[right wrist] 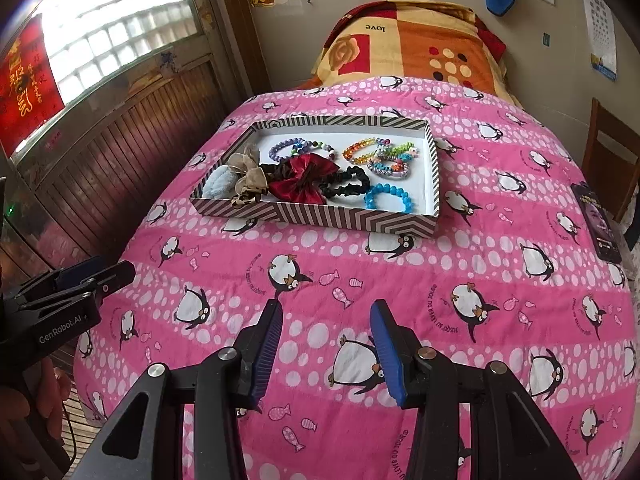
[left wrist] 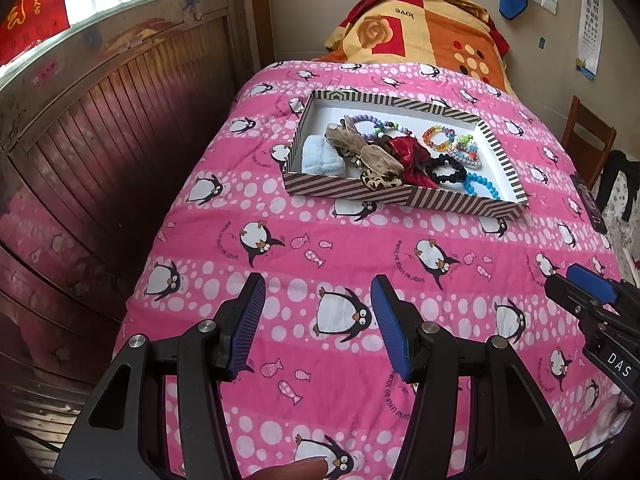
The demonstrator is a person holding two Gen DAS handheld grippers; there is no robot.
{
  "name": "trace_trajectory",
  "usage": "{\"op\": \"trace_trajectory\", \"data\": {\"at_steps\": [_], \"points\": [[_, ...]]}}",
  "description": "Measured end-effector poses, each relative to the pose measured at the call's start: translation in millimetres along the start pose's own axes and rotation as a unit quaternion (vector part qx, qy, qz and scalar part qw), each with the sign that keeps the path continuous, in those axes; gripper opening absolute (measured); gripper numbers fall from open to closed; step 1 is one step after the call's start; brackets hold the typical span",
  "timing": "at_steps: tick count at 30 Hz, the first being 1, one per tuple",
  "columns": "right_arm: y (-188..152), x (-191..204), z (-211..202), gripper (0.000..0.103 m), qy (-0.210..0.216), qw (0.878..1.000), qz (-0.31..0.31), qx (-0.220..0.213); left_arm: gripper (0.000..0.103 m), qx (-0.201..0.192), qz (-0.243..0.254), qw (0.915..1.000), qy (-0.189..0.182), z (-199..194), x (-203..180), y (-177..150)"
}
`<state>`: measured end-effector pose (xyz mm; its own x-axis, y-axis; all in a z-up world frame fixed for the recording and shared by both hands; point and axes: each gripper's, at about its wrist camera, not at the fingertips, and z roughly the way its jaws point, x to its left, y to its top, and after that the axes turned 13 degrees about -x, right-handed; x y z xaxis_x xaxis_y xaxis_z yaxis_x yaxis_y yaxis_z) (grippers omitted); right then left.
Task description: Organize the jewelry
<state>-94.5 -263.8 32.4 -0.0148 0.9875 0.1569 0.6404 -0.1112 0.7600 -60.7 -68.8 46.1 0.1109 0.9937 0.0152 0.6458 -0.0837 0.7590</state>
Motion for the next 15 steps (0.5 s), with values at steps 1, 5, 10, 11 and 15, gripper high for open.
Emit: {"op": "trace_trajectory", "data": {"at_steps": [1,5,10,11,15], "points": [[0.3,0.3,0.0,0.044,0.0,1.0,0.0,0.0,0.055,0.0,0.0,1.0,0.0,0.0,0.0,-0.1],[0.8,-0.7,0.0,0.044,0.0,1.0,0.0,-0.001,0.055,-0.001,0.001,1.0,-0.001,0.0,-2.8,0.3],[1.4,-4.8,-0.1,0.044,-0.001,1.0,0.002,0.002,0.055,-0.001,0.003,1.0,-0.003,0.8,-9.7,1.8],[1.1,-6.1,-0.1,0.044,-0.001,1.0,0.002,0.003,0.055,0.0,0.004,1.0,-0.002,1.5,-10.6,2.1],[0.8,-10.6,-0.1,0.044,-0.003,1.0,0.004,0.004,0.055,0.004,-0.003,1.0,-0.001,4.5,-7.3,4.3]]}}
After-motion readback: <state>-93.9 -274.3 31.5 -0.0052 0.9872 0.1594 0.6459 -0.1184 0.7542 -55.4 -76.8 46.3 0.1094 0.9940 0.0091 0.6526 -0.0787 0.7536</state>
